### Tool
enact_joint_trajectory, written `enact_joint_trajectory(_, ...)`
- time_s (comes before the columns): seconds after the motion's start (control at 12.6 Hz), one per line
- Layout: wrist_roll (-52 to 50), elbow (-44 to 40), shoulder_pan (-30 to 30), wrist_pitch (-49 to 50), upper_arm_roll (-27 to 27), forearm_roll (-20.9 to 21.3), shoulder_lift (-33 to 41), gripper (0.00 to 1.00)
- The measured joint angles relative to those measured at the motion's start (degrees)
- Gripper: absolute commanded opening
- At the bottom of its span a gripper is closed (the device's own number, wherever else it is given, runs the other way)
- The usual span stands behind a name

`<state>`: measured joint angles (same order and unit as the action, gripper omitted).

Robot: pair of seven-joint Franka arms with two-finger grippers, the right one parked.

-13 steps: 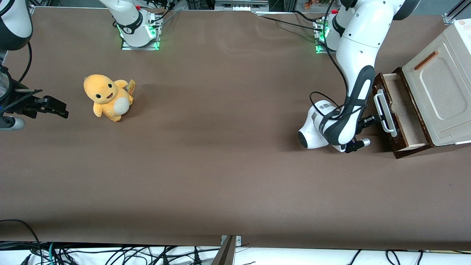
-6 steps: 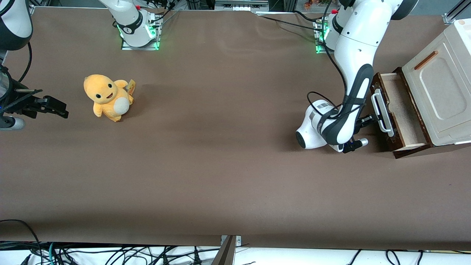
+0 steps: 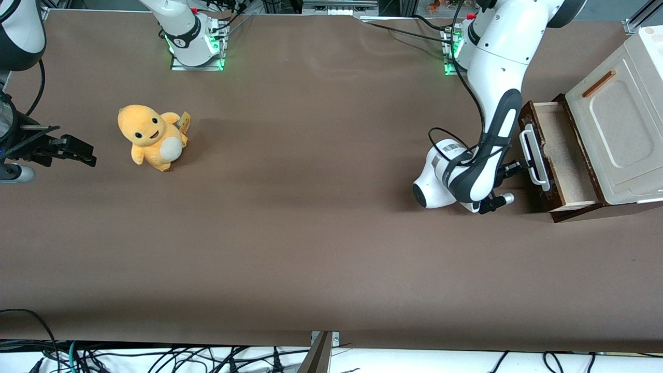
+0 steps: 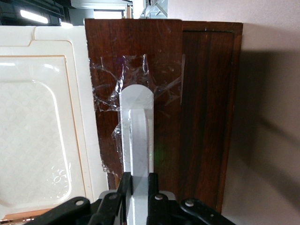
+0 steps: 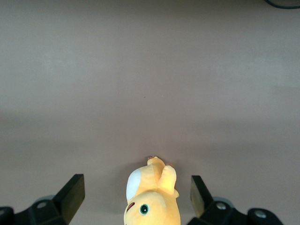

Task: Open lower drawer with left arm only
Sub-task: 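Pull the handle with the left gripper, sliding the drawer out, then open the left gripper and back it away from the handle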

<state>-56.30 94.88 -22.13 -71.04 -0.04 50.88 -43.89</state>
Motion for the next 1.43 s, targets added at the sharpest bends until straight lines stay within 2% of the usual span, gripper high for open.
enact_joint_trajectory(0.08, -0.07, -0.01, -0.07, 0.32, -0.23, -1.22, 0.00, 0.61)
enact_joint_trajectory(0.24, -0.11, -0.02, -0.73, 1.34, -0.36, -1.88, 0.01, 0.67)
enact_joint_trajectory(0.4, -0.18, -0.04, -1.03, 1.61, -0.36, -1.88, 0.01, 0.81)
enact_joint_trajectory(0.87, 0.54, -0.29, -0.85, 1.57, -0.28, -1.90, 0.02, 0.81)
enact_joint_trajectory(0.95, 1.50, -0.81, -0.88, 1.56, -0.31, -2.33, 0.04, 0.90)
enact_joint_trajectory(1.03, 2.64, -1.75, -0.89, 1.54, -0.32, -3.73, 0.06, 1.00)
enact_joint_trajectory(1.43, 8.57, -11.52, -0.63, 1.51, -0.21, -16.53, 0.72, 1.00)
